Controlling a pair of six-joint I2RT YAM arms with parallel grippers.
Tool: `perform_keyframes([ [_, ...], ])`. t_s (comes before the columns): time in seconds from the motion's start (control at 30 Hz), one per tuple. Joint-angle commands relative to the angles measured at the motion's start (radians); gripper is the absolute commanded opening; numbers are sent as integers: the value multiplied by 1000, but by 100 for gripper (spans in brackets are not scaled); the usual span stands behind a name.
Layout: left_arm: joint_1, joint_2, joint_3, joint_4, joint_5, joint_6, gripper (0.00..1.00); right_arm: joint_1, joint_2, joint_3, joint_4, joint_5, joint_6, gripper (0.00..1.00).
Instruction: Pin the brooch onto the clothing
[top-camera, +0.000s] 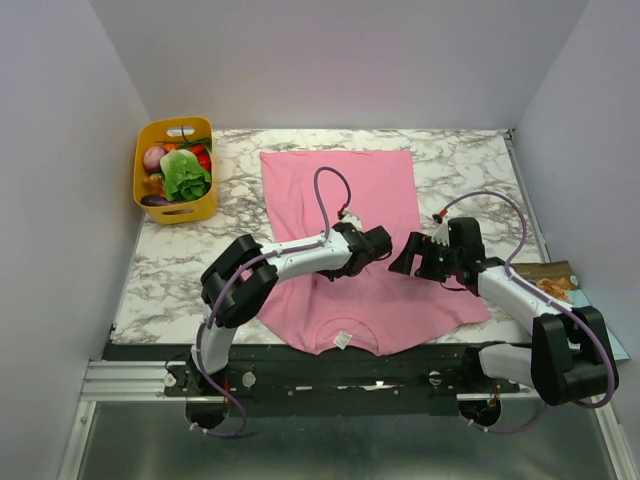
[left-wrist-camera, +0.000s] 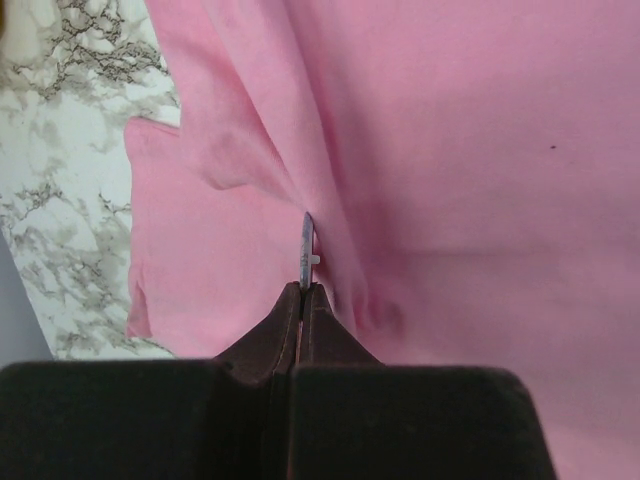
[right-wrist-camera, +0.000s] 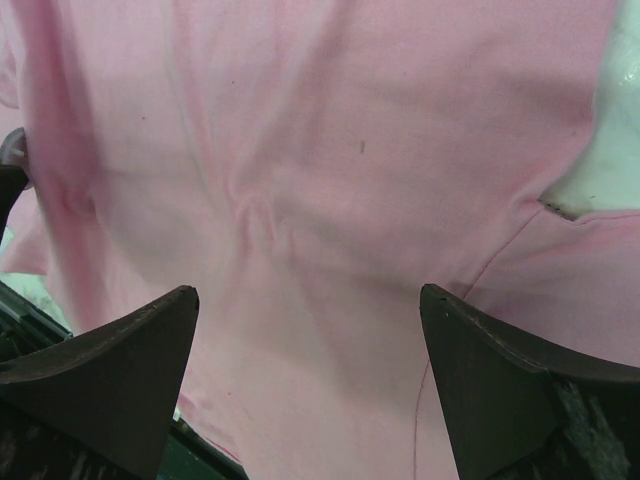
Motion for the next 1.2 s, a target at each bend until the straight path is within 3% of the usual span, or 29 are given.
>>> perform_keyframes([
  [0.0, -6, -72, -17, 74, 29, 13, 0, 5, 3, 29, 0, 18, -16, 100],
  [0.37, 2, -140, -71, 156, 67, 19, 0, 15, 0, 28, 2, 10, -19, 100],
  [0.63, 34, -243, -209, 315, 161, 27, 0, 67, 11, 60, 5, 33, -20, 100],
  [0.87, 63, -379, -350, 481, 230, 45, 0, 148, 46, 88, 54, 27, -11, 99],
  [1.17, 138, -551, -529, 689, 379, 71, 0, 306, 147, 137, 187, 8, 27, 89],
])
